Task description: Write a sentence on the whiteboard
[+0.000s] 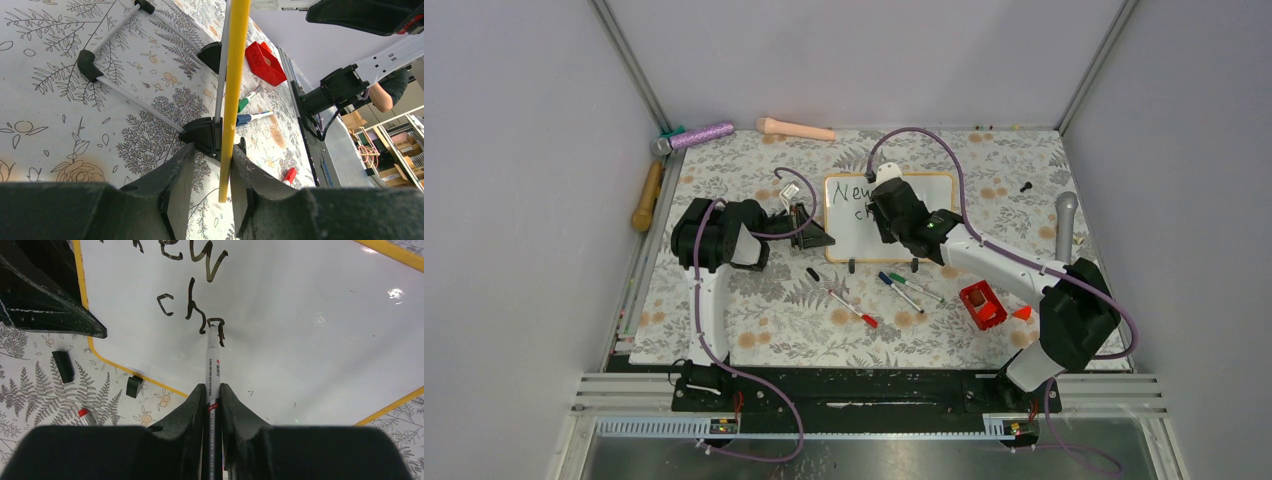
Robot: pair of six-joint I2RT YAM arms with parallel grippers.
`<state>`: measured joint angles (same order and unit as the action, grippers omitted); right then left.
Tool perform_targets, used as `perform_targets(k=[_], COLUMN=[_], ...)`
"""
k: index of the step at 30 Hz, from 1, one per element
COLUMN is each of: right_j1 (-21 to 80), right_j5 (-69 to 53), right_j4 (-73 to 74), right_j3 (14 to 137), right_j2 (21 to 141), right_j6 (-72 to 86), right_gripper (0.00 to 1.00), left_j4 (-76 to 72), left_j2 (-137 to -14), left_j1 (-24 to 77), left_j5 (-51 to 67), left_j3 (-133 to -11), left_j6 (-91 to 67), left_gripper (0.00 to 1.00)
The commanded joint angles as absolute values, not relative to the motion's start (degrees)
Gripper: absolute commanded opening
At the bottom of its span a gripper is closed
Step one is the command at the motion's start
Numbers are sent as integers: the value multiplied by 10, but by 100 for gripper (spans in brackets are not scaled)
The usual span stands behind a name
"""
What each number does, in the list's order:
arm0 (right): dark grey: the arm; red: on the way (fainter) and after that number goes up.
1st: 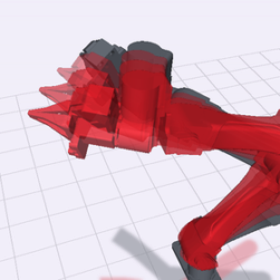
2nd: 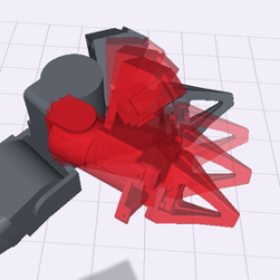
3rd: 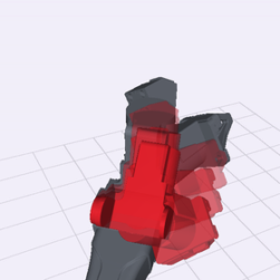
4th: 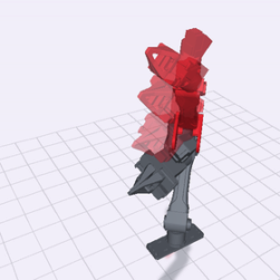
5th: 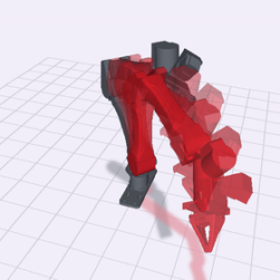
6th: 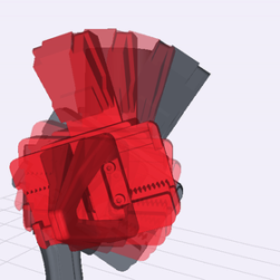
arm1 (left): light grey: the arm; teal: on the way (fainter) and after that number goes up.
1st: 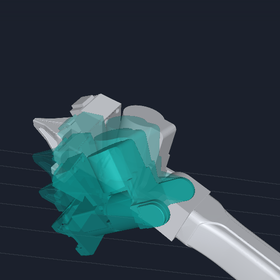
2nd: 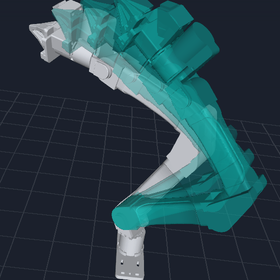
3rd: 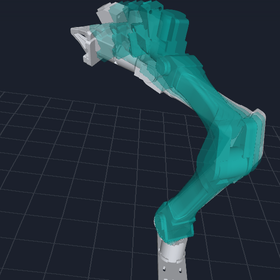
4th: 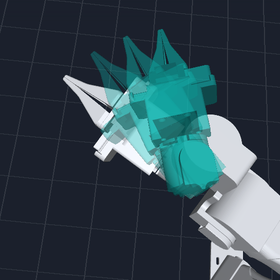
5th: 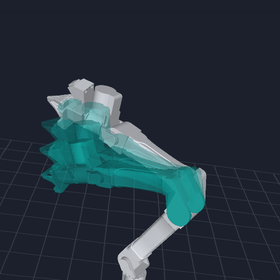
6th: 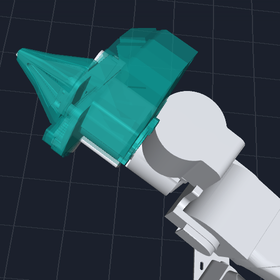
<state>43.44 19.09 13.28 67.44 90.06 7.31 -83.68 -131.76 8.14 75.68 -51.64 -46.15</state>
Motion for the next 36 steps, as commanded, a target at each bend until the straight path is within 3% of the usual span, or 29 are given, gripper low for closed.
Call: perform_targets(k=[1, 36], right_j1=[432, 430], right_j5=[214, 235], right_j4=[150, 170], right_j3=[700, 700], right_j2=[909, 855], right_j6=[69, 71], right_gripper=[0, 0], left_j4=[-839, -840], left_j2=[-1332, -1332], left_j1=[83, 83], left_j5=[746, 746], left_j3=[-521, -520], left_j6=[-438, -438], left_gripper=[31, 31])
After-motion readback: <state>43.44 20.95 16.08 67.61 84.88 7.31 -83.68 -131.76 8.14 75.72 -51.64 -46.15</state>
